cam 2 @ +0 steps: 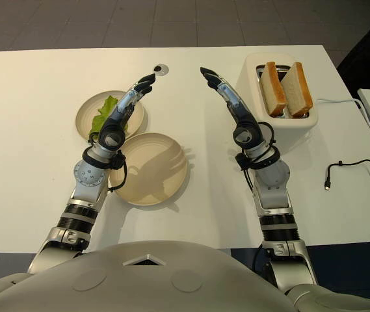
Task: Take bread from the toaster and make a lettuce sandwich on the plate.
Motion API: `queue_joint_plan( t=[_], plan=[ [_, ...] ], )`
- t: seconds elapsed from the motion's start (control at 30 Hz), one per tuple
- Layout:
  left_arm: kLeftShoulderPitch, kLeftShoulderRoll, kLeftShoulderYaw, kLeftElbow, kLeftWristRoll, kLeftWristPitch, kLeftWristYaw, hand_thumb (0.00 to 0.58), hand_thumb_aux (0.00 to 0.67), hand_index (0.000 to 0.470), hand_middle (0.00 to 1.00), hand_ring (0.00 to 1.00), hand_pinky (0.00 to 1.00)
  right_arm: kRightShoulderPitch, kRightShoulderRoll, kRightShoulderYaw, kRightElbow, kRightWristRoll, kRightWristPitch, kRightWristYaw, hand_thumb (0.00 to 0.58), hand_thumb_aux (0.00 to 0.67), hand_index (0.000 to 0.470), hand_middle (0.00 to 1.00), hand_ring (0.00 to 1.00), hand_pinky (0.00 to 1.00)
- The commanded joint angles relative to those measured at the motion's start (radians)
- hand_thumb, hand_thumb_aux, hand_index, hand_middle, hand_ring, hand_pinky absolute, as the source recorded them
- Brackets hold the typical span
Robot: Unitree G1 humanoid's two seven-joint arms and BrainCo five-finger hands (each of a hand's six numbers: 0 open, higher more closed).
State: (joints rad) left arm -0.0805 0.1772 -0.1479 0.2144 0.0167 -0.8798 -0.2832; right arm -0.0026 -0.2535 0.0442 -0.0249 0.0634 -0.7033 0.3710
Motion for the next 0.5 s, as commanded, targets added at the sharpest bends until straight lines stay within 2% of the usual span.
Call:
queue_joint_plan(
  t=[0.03,0.17,0.27,0.33,0.4,0.5],
  plan=[
    [0.001,-0.001,0.009,-0.003,-0.006,0.005,0.006,0.0,0.0,0.0,0.0,0.0,0.0,-0.002,-0.001,-0.007,-0.013,-0.04,0.0,-0.023,0.0,0.0,0.0,0.0,0.0,0.0],
    [-0.005,-0.003,0.015,0.009,0.003,0.003,0.017,0.0,0.0,0.0,0.0,0.0,0.0,-0.001,-0.002,-0.015,-0.033,-0.056,0.004,-0.041,0.0,0.0,0.0,0.0,0.0,0.0],
    [-0.011,-0.004,0.022,0.014,0.011,0.002,0.027,0.0,0.0,0.0,0.0,0.0,0.0,-0.019,-0.012,-0.105,-0.095,-0.115,0.029,-0.12,0.0,0.0,0.0,0.0,0.0,0.0],
    [-0.013,-0.006,0.023,0.015,0.016,0.001,0.031,0.0,0.0,0.0,0.0,0.0,0.0,-0.053,-0.047,-0.222,-0.098,-0.305,0.034,-0.245,0.0,0.0,0.0,0.0,0.0,0.0],
    [-0.016,-0.008,0.019,0.017,0.02,0.002,0.035,0.0,0.0,0.0,0.0,0.0,0.0,-0.07,-0.098,-0.335,-0.103,-0.501,0.087,-0.374,0.0,0.0,0.0,0.0,0.0,0.0],
    [-0.019,-0.01,0.017,0.023,0.021,-0.001,0.038,0.0,0.0,0.0,0.0,0.0,0.0,-0.076,-0.171,-0.421,-0.066,-0.636,0.19,-0.475,0.0,0.0,0.0,0.0,0.0,0.0]
  ],
)
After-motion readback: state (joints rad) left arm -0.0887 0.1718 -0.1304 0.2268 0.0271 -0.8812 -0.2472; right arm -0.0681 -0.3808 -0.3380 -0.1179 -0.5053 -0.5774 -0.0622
